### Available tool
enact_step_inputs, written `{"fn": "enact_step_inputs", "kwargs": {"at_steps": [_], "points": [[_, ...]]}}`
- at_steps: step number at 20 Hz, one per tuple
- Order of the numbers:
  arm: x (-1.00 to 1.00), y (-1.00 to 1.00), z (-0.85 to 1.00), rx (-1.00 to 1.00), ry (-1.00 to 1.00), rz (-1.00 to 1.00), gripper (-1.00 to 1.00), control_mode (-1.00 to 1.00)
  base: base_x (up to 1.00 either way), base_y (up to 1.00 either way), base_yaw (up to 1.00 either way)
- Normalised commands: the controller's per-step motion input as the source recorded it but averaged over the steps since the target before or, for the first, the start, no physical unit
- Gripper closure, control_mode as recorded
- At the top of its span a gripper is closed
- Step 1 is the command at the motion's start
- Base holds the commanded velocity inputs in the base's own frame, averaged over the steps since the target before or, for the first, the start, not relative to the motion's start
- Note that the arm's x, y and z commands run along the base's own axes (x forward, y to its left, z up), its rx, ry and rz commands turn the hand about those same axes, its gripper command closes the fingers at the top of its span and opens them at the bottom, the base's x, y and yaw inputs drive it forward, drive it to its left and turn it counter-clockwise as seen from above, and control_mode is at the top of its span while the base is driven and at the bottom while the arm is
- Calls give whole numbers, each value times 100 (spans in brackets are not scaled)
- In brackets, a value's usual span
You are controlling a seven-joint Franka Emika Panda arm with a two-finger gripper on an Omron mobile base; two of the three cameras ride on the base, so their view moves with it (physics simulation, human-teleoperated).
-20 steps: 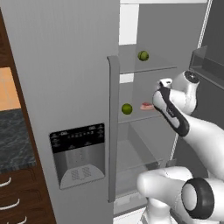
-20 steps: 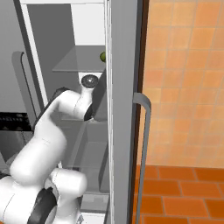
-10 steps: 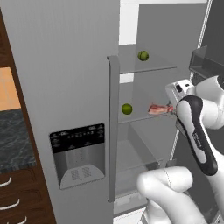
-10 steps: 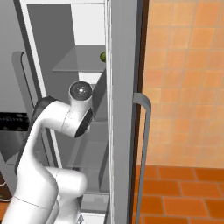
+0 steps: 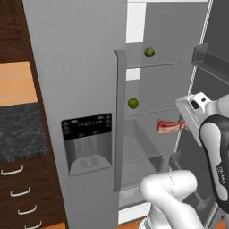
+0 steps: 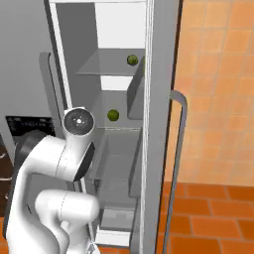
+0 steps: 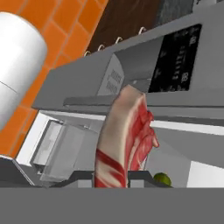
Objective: Place one lime and one steak in each tupperware on the nearby counter, to pack two identical lunches.
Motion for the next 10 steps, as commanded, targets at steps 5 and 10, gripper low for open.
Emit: {"fn": "enact_step_inputs", "kwargs": {"at_steps": [5,10], "points": [[0,0,0,0,0,0,100,100,-48,99,17],[0,0,0,0,0,0,100,100,12,100,17]]}}
